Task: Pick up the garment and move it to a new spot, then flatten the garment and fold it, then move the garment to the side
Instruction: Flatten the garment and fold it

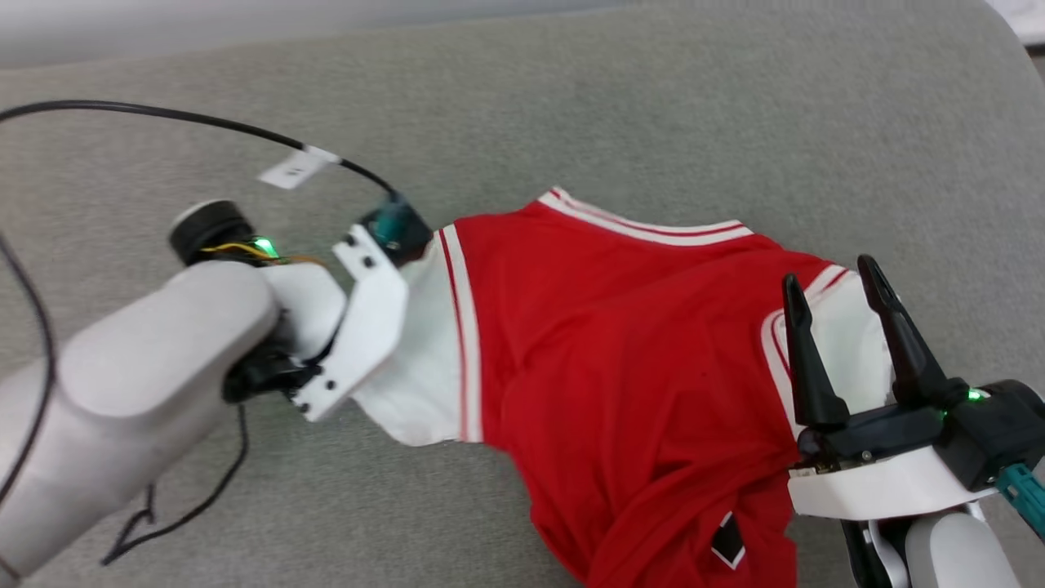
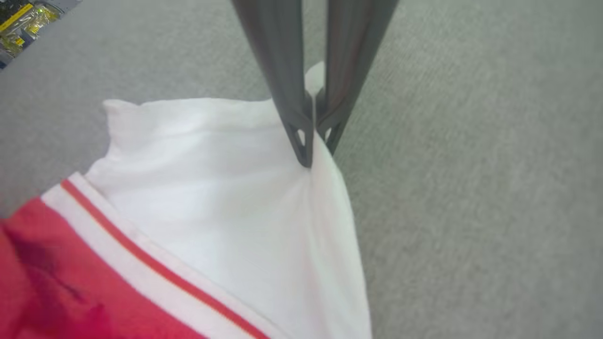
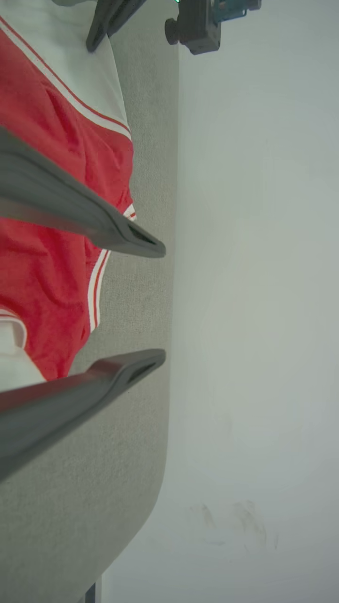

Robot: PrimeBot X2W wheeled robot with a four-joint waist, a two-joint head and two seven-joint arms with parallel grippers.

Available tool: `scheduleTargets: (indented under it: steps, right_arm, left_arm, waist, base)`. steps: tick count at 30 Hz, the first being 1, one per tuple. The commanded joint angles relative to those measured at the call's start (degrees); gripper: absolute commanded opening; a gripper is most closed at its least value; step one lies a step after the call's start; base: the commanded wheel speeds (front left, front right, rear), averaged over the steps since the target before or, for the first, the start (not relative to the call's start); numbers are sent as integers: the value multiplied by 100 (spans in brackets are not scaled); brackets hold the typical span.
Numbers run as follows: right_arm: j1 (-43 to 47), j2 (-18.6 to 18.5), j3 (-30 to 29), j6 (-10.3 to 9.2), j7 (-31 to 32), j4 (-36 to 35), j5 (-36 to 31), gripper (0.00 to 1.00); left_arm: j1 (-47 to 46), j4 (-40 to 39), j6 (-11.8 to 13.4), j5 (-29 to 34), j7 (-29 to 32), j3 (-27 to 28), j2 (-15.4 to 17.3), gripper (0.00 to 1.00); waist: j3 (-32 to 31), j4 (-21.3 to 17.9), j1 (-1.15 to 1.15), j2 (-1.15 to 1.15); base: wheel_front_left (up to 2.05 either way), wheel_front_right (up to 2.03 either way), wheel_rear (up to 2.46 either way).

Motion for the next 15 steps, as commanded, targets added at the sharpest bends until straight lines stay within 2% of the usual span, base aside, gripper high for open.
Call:
scheduleTargets:
  steps: [1, 9, 12, 15]
  right_arm:
    - [115, 16, -25, -5, -11, 49, -8, 100]
    - [299, 16, -56, -6, -11, 165, -28, 100]
    - [315, 16, -52, -6, -11, 181, -56, 100]
    - [318, 16, -48, -6, -11, 195, -86, 100]
  left_arm:
    - [-11, 33, 2, -142, -168, -4, 214, 0]
    - [342, 389, 2, -545, -473, -5, 1158, 0]
    - [550, 658, 52, -683, -565, 16, 1400, 0]
    - [826, 941, 142, -833, -679, 14, 1502, 0]
  waist:
    - [-272, 275, 0, 0]
    - [-492, 676, 0, 0]
    - [-486, 724, 0, 0]
    - [-470, 733, 0, 0]
  base:
    - [0, 0, 0]
    - [0, 0, 0]
    - [0, 0, 0]
    - [0, 0, 0]
